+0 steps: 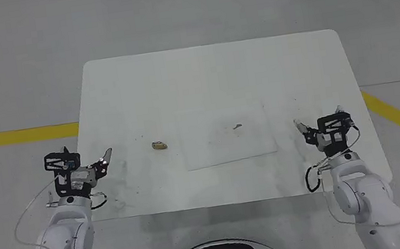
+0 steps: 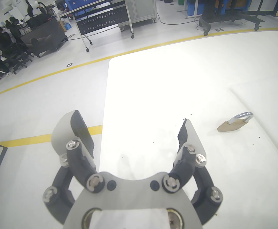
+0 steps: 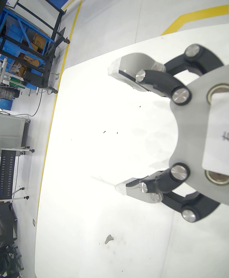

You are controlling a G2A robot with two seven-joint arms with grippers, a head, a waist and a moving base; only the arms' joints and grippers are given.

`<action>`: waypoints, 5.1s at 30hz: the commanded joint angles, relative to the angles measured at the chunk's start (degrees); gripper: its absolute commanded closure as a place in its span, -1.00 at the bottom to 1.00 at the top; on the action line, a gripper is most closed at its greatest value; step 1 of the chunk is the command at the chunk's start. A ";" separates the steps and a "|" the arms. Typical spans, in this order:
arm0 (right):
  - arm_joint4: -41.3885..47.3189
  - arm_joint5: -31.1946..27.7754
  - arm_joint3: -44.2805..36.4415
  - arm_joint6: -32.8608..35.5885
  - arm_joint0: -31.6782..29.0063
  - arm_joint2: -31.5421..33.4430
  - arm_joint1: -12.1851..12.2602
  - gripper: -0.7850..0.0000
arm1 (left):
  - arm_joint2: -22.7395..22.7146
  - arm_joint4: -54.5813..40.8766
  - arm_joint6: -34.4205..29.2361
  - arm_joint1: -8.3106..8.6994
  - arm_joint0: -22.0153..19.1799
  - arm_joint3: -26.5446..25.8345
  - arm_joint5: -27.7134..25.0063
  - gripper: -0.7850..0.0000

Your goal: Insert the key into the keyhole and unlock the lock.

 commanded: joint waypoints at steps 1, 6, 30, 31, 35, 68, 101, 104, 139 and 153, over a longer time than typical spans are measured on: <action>-1.19 0.05 -0.34 0.80 0.69 -0.17 0.02 -1.00 | 0.00 0.00 0.00 0.00 0.00 0.00 0.00 -1.00; -0.99 -5.66 -2.05 6.20 6.75 -5.77 -0.32 -1.00 | 0.00 0.00 0.00 0.00 0.00 0.00 0.00 -1.00; 12.45 -43.79 13.04 24.58 26.81 -14.38 0.44 0.01 | 0.00 0.00 0.00 0.00 0.00 0.00 0.00 -1.00; 13.18 -44.50 14.32 26.21 28.28 -15.35 0.37 0.06 | 0.00 0.00 0.00 0.00 0.00 0.00 0.00 -1.00; 15.17 -46.64 18.76 31.36 32.94 -17.93 0.25 0.22 | 0.00 0.00 0.00 0.00 0.00 0.00 0.00 -1.00; 6.85 -43.55 15.50 32.29 33.78 -19.17 2.06 1.00 | 0.00 0.00 0.00 0.00 0.00 0.00 0.00 -1.00; 19.26 -56.90 24.21 3.32 36.92 -23.87 1.15 1.00 | 0.00 0.00 0.00 0.00 0.00 0.00 0.00 -1.00; 20.38 -57.99 26.37 1.87 37.95 -24.69 0.92 1.00 | 0.00 0.00 0.00 0.00 0.00 0.00 0.00 -1.00; 74.50 -57.99 28.84 16.01 51.32 -53.10 4.46 1.00 | 15.68 -94.42 -63.81 6.01 -28.06 12.24 -40.48 -0.17; 87.40 -57.99 31.91 32.63 53.38 -54.18 2.12 1.00 | 17.60 -91.36 -57.59 5.88 -28.84 13.59 -43.28 0.19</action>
